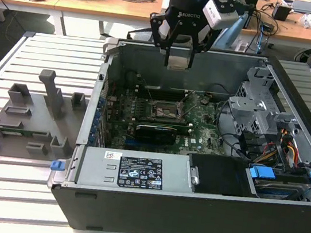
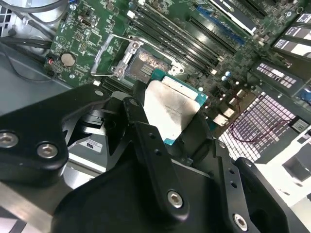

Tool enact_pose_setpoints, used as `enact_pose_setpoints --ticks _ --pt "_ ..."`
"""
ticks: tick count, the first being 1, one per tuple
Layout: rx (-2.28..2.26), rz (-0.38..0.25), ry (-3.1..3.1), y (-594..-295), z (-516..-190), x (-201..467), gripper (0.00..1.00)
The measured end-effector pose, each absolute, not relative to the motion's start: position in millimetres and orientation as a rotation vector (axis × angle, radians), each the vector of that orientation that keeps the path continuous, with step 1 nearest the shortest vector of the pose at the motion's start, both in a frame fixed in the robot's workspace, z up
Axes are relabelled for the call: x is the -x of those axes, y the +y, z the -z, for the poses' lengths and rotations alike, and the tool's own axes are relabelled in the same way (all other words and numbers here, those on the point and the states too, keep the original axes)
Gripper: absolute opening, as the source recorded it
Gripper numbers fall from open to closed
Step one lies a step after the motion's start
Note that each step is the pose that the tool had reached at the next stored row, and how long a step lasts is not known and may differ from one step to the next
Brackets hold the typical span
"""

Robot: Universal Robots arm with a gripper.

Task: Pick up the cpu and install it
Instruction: 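Pick up the cpu and move it towards the insertion slot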

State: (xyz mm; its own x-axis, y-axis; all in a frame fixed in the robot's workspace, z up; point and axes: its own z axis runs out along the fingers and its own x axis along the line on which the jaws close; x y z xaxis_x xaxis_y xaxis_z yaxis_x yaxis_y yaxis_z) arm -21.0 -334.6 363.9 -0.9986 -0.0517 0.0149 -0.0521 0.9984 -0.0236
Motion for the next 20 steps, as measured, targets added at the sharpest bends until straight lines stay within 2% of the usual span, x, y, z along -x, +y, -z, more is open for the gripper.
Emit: enact_pose_setpoints --ticks 20 --pt "-0.082 -0.041 -3.126 -327.0 -327.6 1.7 0.55"
